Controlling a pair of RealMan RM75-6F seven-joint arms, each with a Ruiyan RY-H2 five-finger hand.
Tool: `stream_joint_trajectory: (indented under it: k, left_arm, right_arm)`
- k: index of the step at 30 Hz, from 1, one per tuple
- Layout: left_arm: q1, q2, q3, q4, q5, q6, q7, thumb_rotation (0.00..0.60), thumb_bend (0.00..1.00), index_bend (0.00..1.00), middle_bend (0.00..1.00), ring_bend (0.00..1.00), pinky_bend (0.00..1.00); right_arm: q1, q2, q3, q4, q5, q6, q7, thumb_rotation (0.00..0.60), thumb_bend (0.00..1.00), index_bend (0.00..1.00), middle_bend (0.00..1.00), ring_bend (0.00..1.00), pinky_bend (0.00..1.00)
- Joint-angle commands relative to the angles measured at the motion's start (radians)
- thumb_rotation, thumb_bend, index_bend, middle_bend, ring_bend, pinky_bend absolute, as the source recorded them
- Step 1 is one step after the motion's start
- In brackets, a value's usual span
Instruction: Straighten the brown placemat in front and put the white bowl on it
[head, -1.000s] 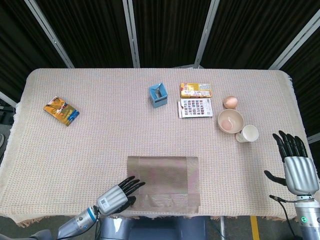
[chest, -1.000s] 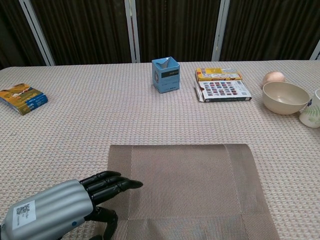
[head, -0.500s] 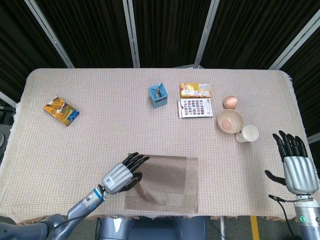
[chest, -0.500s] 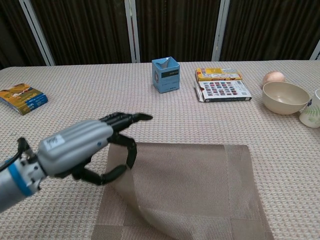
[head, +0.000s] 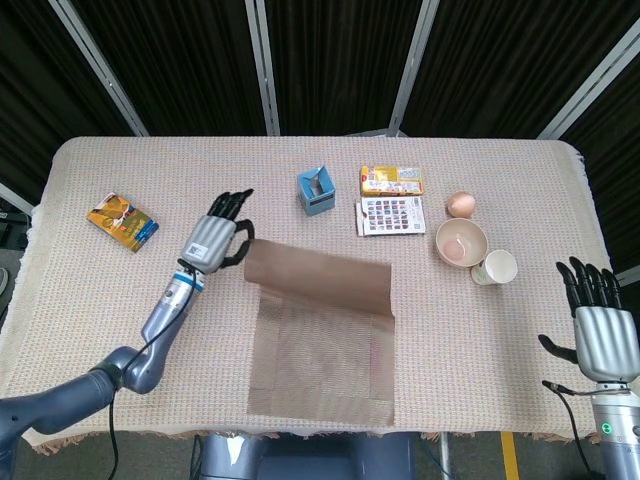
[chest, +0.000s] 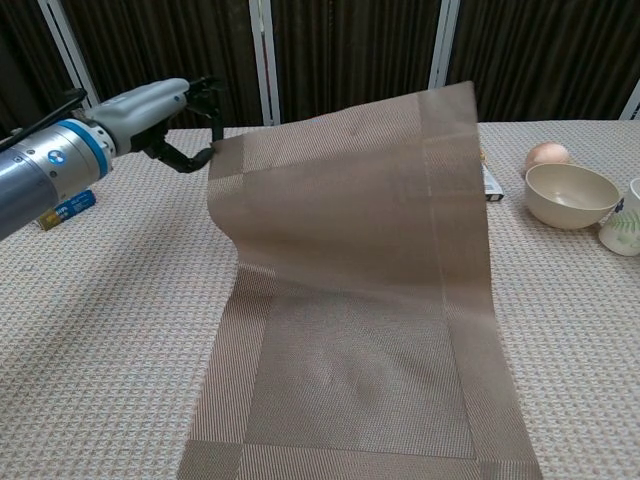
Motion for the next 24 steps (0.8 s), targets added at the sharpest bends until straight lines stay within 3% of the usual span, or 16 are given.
stream_joint_trajectory:
  k: [1,6,8,12,13,19,24]
  left_arm:
    - [0.003,0.017,-0.005,0.08,-0.049,-0.019,-0.024,0.6,0.49,0.72,0.0,0.0,0.0]
    - [0.039,0.038,0.033,0.122,-0.059,-0.01,-0.047,0.6,0.49,0.72,0.0,0.0,0.0]
    - [0.059,0.049,0.053,0.126,-0.06,-0.004,-0.048,0.6,0.46,0.65,0.0,0.0,0.0]
    - [0.101,0.079,0.084,0.106,-0.066,0.017,-0.046,0.6,0.04,0.05,0.0,0.0,0.0]
    - [0.114,0.093,0.088,0.091,-0.076,0.016,-0.04,0.6,0.0,0.0,0.0,0.0,0.0]
    - [0.182,0.194,0.097,-0.065,-0.091,0.092,-0.01,0.6,0.0,0.0,0.0,0.0,0.0]
    - [0.237,0.338,0.114,-0.273,-0.106,0.158,0.15,0.6,0.0,0.0,0.0,0.0,0.0]
  right_arm:
    - [0.001,-0.001,-0.002,0.0,-0.002,-0.001,-0.003,0.6,0.0,0.0,0.0,0.0,0.0]
    - [0.001,-0.002,-0.003,-0.002,-0.004,-0.002,-0.003,0.6,0.0,0.0,0.0,0.0,0.0]
    - [0.001,-0.001,-0.003,-0.004,-0.006,-0.001,-0.001,0.6,0.0,0.0,0.0,0.0,0.0]
    - [0.0,0.0,-0.006,-0.008,-0.01,-0.001,0.001,0.6,0.0,0.0,0.0,0.0,0.0]
    - [0.0,0.001,-0.008,-0.009,-0.012,-0.002,0.002,0.6,0.0,0.0,0.0,0.0,0.0]
    - [0.007,0.002,-0.026,-0.012,-0.032,-0.027,0.006,0.6,0.0,0.0,0.0,0.0,0.0]
    - [0.044,0.009,-0.058,-0.012,-0.065,-0.117,0.027,0.6,0.0,0.0,0.0,0.0,0.0]
